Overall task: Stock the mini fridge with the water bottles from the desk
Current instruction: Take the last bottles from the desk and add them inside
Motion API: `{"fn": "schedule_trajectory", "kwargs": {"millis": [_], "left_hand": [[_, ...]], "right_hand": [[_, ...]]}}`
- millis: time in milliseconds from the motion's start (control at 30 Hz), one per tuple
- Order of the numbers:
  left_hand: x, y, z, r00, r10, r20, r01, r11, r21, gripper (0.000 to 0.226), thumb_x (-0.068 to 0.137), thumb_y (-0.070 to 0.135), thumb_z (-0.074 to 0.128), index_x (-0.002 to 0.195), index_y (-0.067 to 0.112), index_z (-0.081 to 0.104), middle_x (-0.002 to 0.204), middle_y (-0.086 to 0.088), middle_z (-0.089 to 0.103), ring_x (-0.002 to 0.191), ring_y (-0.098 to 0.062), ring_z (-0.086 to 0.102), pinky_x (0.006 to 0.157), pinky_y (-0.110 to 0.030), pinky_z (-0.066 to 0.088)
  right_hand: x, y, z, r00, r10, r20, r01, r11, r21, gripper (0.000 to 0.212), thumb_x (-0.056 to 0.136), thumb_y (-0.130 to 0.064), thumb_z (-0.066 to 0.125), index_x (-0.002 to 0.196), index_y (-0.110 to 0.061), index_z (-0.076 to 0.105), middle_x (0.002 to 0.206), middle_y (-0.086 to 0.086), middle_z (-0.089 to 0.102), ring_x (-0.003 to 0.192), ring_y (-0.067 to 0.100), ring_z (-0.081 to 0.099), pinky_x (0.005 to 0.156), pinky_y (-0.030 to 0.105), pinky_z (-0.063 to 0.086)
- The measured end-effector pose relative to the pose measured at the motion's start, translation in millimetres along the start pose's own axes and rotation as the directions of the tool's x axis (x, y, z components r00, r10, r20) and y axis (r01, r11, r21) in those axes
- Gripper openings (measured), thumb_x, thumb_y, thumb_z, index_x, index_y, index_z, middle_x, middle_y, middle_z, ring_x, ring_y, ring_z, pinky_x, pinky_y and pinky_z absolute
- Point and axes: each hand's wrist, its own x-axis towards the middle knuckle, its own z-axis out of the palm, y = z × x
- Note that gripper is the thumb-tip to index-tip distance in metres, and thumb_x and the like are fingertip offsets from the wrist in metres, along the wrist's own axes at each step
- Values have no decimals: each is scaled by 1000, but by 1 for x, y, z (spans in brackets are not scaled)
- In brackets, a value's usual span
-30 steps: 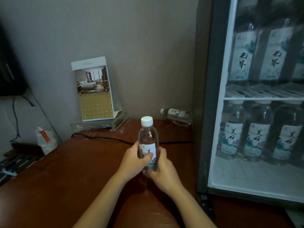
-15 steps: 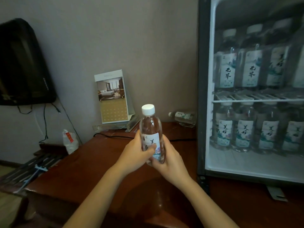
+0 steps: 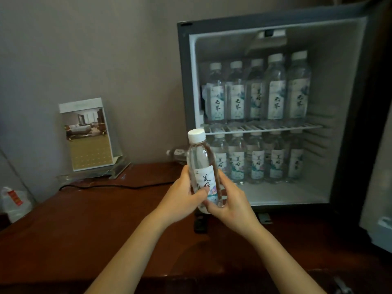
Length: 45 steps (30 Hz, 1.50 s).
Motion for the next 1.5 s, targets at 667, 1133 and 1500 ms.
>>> {"fn": "schedule_trajectory", "kwargs": {"millis": [667, 1133, 1500], "left_hand": [[70, 57, 78, 979, 206, 1, -203, 966, -160, 51, 91, 35, 54, 137, 31, 32, 123, 17, 54, 111, 7, 54, 95, -25, 47], [179, 98, 67, 954, 290, -72, -295, 953, -71, 62, 94, 40, 45, 148, 26, 16, 147, 4, 39, 133, -16, 40, 109, -45, 36], [192, 84, 68, 940, 330, -87, -335, 941, -55, 62, 94, 40, 46, 147, 25, 18, 145, 3, 42, 132, -12, 41, 109, -44, 37]], "right_hand": [[21, 10, -95, 958, 109, -266, -109, 994, 14, 71, 81, -16, 70, 136, -30, 27, 113, -17, 57, 97, -8, 60, 79, 16, 53], [120, 0, -135, 946, 65, -318, -95, 993, -77, 76, 93, -15, 55, 149, -27, 5, 117, -26, 32, 102, -16, 38, 88, 7, 38], [127, 17, -133, 879, 82, -470, -168, 975, -143, 71, 83, -29, 68, 143, -24, 32, 131, 1, 57, 112, 13, 58, 90, 18, 44]]}}
